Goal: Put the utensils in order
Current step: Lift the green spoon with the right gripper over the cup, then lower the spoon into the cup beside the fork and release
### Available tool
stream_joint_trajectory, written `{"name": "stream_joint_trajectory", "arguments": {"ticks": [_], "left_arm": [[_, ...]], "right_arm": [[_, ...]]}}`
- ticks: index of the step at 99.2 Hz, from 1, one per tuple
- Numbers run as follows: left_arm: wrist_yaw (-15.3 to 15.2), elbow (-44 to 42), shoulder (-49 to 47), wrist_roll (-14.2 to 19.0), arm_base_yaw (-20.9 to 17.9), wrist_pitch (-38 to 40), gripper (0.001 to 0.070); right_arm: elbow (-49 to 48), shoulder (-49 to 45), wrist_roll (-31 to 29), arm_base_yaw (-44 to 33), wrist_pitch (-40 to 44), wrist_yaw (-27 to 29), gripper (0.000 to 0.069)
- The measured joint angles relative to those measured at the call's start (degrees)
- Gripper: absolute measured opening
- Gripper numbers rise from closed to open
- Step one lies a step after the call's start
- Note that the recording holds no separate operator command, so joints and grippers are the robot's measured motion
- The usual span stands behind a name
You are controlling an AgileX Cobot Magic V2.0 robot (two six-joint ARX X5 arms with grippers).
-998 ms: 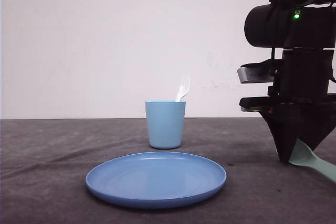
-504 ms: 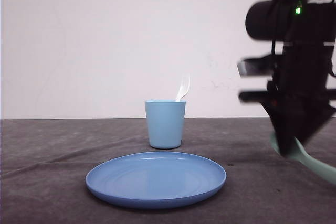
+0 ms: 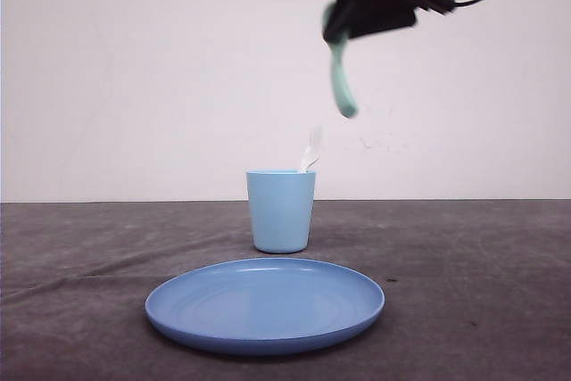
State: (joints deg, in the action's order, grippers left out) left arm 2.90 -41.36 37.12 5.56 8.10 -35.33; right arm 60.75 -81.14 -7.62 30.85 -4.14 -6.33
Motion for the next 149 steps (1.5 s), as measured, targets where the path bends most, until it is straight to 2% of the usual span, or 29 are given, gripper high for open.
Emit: {"name": "stream_joint_trajectory", "arguments": {"ticks": [36,60,75,92,132,139,149], "left_arm": [[0.0,0.0,0.0,0.0,0.0,0.0,0.0229],[0.0,0.0,0.0,0.0,0.0,-0.3,0.0229],[0.0,0.0,0.0,0.0,0.0,-1.0,0.0229],[0.0,0.0,0.0,0.0,0.0,-1.6,0.0229],[0.0,0.0,0.0,0.0,0.0,-1.6,0.0229],[0.0,0.0,0.0,0.0,0.0,-1.6,0.0229],[0.0,0.0,0.0,0.0,0.0,-1.6,0.0229]], "right_arm": [[0.0,-9.2,9.3,2.7,-19.6,-0.1,0.0058],[0.0,-16.3,11.4,2.8,-28.9,0.2,0.0058],[1.4,-21.1,11.9,2.8,-29.0,0.2,0.0058],[5.3,-24.8,12.0,2.8,-24.3,0.3,0.0058],[6.1,-28.2,12.0,3.1,-20.5,0.3,0.0061],[6.1,-28.3,12.0,3.3,-20.5,0.3,0.0102],[6.1,-28.3,12.0,3.6,-20.5,0.3,0.0224]]}}
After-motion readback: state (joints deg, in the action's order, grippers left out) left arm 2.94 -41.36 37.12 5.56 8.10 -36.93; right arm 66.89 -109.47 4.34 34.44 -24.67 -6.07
